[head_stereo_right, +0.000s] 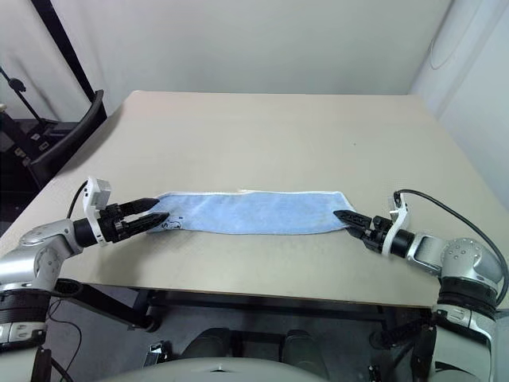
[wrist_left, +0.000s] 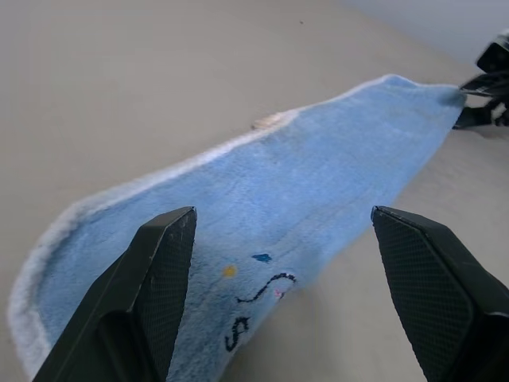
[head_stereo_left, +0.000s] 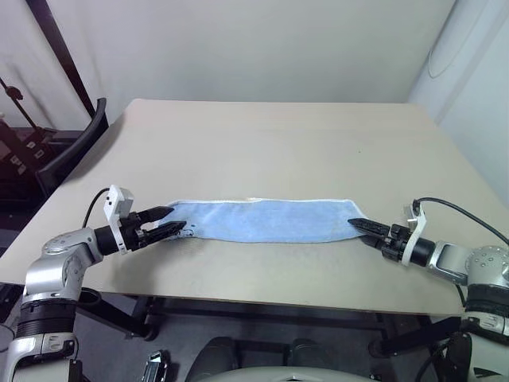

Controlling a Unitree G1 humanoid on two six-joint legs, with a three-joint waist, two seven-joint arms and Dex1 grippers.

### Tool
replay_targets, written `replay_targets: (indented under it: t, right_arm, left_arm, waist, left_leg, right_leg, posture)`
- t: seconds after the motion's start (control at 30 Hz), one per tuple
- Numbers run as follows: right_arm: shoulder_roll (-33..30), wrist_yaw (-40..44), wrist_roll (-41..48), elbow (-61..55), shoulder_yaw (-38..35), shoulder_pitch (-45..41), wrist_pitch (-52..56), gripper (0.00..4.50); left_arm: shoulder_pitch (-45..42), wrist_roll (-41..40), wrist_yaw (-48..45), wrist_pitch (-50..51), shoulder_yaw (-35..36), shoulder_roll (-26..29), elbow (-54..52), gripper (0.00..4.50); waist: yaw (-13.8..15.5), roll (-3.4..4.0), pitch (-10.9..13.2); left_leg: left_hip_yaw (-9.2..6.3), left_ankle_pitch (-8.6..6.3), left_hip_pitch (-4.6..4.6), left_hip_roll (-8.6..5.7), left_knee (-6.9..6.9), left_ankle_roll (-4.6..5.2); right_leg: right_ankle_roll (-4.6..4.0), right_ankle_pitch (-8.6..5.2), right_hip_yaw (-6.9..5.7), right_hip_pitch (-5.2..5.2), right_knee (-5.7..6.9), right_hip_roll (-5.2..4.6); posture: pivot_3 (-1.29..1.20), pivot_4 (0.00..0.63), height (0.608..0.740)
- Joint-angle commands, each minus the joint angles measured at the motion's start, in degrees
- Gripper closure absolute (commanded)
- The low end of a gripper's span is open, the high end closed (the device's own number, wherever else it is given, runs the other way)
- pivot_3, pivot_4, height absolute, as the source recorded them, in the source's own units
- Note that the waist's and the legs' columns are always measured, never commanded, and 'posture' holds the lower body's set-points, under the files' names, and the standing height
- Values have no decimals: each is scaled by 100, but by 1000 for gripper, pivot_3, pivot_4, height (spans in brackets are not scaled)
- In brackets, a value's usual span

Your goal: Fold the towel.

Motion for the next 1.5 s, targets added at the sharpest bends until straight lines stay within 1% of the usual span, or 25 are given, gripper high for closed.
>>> replay_targets:
  t: [0.03,0.07,0.1,0.2,0.27,0.3,0.37,0.5,0.67,0.77,0.83,1.0,1.07,1.13,1.27,1.37,1.5]
  right_arm:
    - [75,-172,-175,229,-54,-181,-445,959]
    - [83,-223,-181,305,-114,-227,-523,1358]
    - [76,-236,-182,359,-139,-255,-592,1575]
    - [36,-268,-184,405,-166,-279,-710,2591]
    - [-8,-276,-166,423,-219,-283,-748,3428]
    - [-34,-267,-153,414,-261,-277,-767,3687]
    - [-124,-252,-98,407,-417,-262,-775,4427]
    - [-463,-124,-7,359,-711,-93,-822,4472]
    - [-1048,137,58,259,-1016,76,-869,4472]
    - [-1414,515,-35,-12,-836,282,-1035,4472]
    - [-1477,718,-8,-466,-666,384,-1167,4472]
    - [-1400,956,65,-1558,-236,519,-1330,4472]
    - [-1276,1058,194,-2426,220,640,-1252,4472]
    - [-1130,988,252,-2973,573,653,-1199,4472]
    - [-878,874,230,-3400,1084,624,-1208,4472]
    - [-555,682,96,-3431,1542,446,-1284,4472]
    - [-164,596,-47,-3353,1975,292,-1444,4472]
  left_arm:
    - [-18,-117,62,-39,7,-17,-356,797]
    - [-12,-115,83,-38,13,-28,-363,797]
    - [-6,-105,99,-46,13,-35,-360,797]
    - [35,-79,139,-74,11,-43,-380,797]
    - [45,-70,169,-91,14,-49,-377,797]
    - [45,-68,179,-97,15,-53,-373,797]
    - [44,-68,200,-107,12,-65,-372,797]
    - [88,-75,237,-123,3,-87,-414,797]
    - [107,-61,248,-131,-28,-110,-423,797]
    - [64,-45,242,-141,-49,-116,-373,797]
    - [22,-15,238,-177,-88,-128,-309,797]
    - [-79,5,225,-226,-187,-160,-224,797]
    - [-126,6,226,-237,-234,-171,-217,797]
    - [-152,20,225,-258,-257,-170,-188,797]
    - [-156,18,231,-257,-271,-172,-188,797]
    - [-171,55,253,-263,-307,-175,-151,797]
    - [-208,78,290,-208,-357,-169,-125,797]
  waist:
    - [-10,-1,-1]
    - [-14,-1,-1]
    - [-14,-1,-1]
    - [-7,0,-1]
    - [-8,-2,-1]
    - [-6,-2,-1]
    - [-4,-6,-3]
    - [49,5,-1]
    - [25,10,-4]
    - [22,12,-5]
    - [4,13,-5]
    - [7,20,-10]
    - [16,20,-10]
    - [9,20,-10]
    - [30,18,-10]
    - [32,12,-12]
    - [24,12,-12]
  left_leg:
    - [0,-1,0,0,2,-1]
    - [0,-1,1,0,3,-2]
    - [0,-1,1,0,4,-2]
    - [0,-2,2,0,2,-2]
    - [0,-1,2,0,1,-1]
    - [0,-1,1,0,2,-1]
    - [0,-1,2,0,4,-1]
    - [0,-5,-1,-1,-2,4]
    - [5,-4,-10,-1,-41,10]
    - [6,-3,-8,0,-65,11]
    - [7,-3,-7,1,-71,11]
    - [8,-3,1,2,-67,11]
    - [7,-3,1,2,-65,11]
    - [5,-3,0,3,-65,11]
    - [4,-4,-3,2,-66,10]
    - [4,-4,-6,2,-67,10]
    - [3,-4,-7,2,-70,9]
  right_leg:
    - [0,0,0,0,0,0]
    - [0,1,0,1,0,0]
    - [0,1,0,2,0,0]
    - [-1,2,0,1,0,0]
    - [-1,2,0,1,0,0]
    - [-1,2,0,1,-1,0]
    - [0,2,0,0,-9,0]
    - [4,5,-1,-1,-37,-1]
    - [7,6,-1,3,-71,-1]
    - [11,8,-1,-1,-78,-1]
    - [22,14,-2,-1,-79,-1]
    - [10,8,-1,6,-78,0]
    - [10,8,-1,6,-78,0]
    - [10,7,-1,4,-78,0]
    - [10,7,-1,4,-85,-1]
    - [9,7,-1,2,-91,-1]
    - [9,7,-1,-2,-88,-1]
  posture:
    - [0,0,740]
    - [0,0,740]
    - [0,0,740]
    - [0,0,740]
    - [0,0,740]
    - [0,0,740]
    - [0,0,740]
    - [0,0,740]
    - [0,0,740]
    - [0,0,740]
    - [0,0,740]
    - [0,0,740]
    - [0,0,740]
    - [0,0,740]
    - [0,0,740]
    - [0,0,740]
    - [0,0,740]
